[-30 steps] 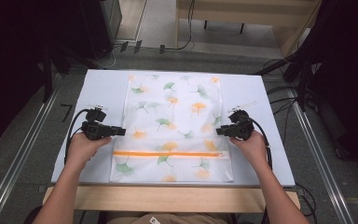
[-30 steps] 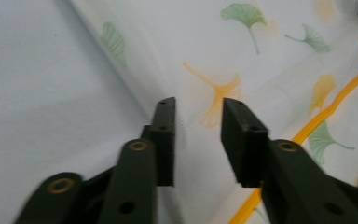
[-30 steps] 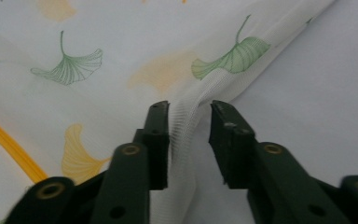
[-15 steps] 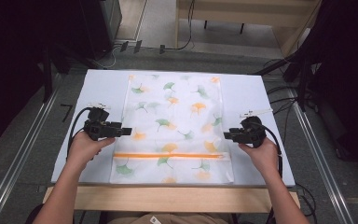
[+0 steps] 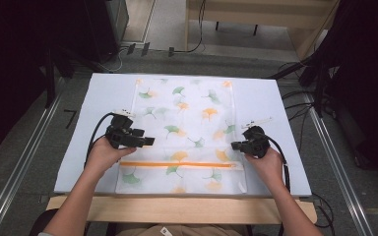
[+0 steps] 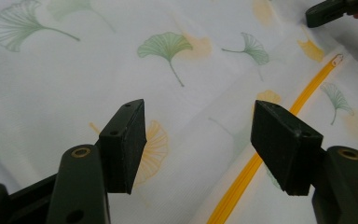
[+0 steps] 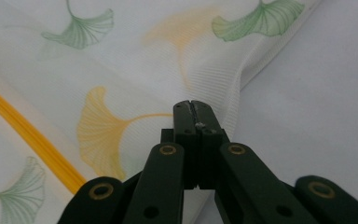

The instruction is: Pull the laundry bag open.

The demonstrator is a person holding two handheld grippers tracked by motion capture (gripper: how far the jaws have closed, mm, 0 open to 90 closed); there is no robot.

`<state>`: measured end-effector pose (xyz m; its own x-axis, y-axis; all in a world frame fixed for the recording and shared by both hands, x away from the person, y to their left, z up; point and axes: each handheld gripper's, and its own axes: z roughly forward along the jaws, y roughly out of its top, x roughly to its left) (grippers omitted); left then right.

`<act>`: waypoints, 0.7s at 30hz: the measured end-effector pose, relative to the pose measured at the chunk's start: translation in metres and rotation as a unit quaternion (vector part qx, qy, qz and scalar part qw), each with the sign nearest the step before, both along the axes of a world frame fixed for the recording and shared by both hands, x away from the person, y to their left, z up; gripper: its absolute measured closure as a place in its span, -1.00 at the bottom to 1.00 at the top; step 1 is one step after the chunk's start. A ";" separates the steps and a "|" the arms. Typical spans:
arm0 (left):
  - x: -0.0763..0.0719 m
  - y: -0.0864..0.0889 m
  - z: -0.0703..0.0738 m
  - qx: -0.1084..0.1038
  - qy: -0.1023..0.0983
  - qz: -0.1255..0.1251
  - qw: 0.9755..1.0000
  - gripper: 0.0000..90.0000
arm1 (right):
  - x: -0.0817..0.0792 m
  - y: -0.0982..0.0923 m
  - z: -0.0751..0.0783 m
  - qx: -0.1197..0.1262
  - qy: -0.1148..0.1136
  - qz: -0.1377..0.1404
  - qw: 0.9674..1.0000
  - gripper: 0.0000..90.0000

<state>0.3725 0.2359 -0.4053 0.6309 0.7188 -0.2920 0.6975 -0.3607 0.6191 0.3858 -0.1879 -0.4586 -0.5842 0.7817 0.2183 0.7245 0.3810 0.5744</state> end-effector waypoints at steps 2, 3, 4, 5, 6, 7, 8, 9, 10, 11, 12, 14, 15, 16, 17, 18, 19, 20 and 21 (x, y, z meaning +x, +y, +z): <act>0.000 -0.006 -0.001 0.001 0.001 -0.012 1.000 -0.19 | 0.002 -0.001 -0.004 -0.008 0.007 -0.004 1.000 1.00; 0.001 -0.009 -0.001 0.002 0.002 -0.017 1.000 -0.19 | 0.003 -0.003 -0.006 -0.010 0.008 -0.005 1.000 1.00; 0.000 -0.012 -0.001 0.002 0.002 -0.018 1.000 -0.19 | 0.003 -0.003 -0.007 -0.006 0.007 -0.008 1.000 1.00; 0.000 -0.014 -0.001 0.003 0.003 -0.019 1.000 -0.19 | 0.003 -0.004 -0.007 -0.007 0.005 -0.009 1.000 1.00; 0.000 -0.016 -0.001 0.002 0.003 -0.023 1.000 -0.19 | 0.001 -0.004 -0.006 -0.010 0.006 -0.013 1.000 1.00; 0.000 -0.019 0.000 0.003 0.004 -0.026 1.000 -0.19 | -0.002 -0.005 -0.003 -0.009 0.005 -0.013 1.000 1.00; -0.001 -0.021 0.000 0.003 0.002 -0.029 1.000 -0.19 | -0.002 -0.005 -0.003 -0.009 0.005 -0.013 1.000 1.00; -0.001 -0.023 0.000 0.002 0.002 -0.030 1.000 -0.19 | -0.005 -0.005 -0.001 -0.003 0.004 -0.014 1.000 1.00; -0.002 -0.025 0.001 0.005 0.001 -0.034 0.999 -0.19 | -0.008 -0.006 0.001 -0.002 0.002 -0.012 1.000 1.00; -0.002 -0.027 0.001 0.004 0.000 -0.035 0.999 -0.19 | -0.011 -0.007 0.003 0.000 -0.001 -0.010 1.000 1.00; -0.001 -0.029 0.001 0.006 0.001 -0.037 0.999 -0.19 | -0.014 -0.009 0.005 0.005 0.000 -0.010 1.000 1.00; -0.001 -0.033 0.001 0.002 0.004 -0.039 0.999 -0.18 | -0.020 -0.011 0.008 0.007 -0.003 -0.008 1.000 1.00; 0.000 -0.034 0.002 0.001 0.007 -0.042 0.999 -0.14 | -0.024 -0.012 0.010 0.008 -0.005 -0.008 1.000 1.00; 0.001 -0.037 0.002 -0.002 0.010 -0.042 0.999 -0.14 | -0.026 -0.013 0.011 0.008 -0.008 -0.007 1.000 1.00; 0.001 -0.038 0.002 -0.005 0.012 -0.042 0.999 -0.14 | -0.029 -0.014 0.013 0.014 -0.009 -0.006 1.000 1.00; 0.002 -0.041 0.002 -0.004 0.010 -0.044 0.999 -0.13 | -0.031 -0.014 0.014 0.017 -0.010 -0.007 1.000 1.00; 0.002 -0.043 0.002 -0.004 0.009 -0.046 0.999 -0.13 | -0.034 -0.015 0.016 0.018 -0.011 -0.009 1.000 1.00; 0.002 -0.044 0.002 -0.004 0.008 -0.047 0.999 -0.13 | -0.036 -0.016 0.017 0.019 -0.013 -0.011 1.000 1.00; 0.003 -0.046 0.002 -0.002 0.007 -0.051 0.999 -0.13 | -0.037 -0.017 0.018 0.021 -0.015 -0.013 1.000 1.00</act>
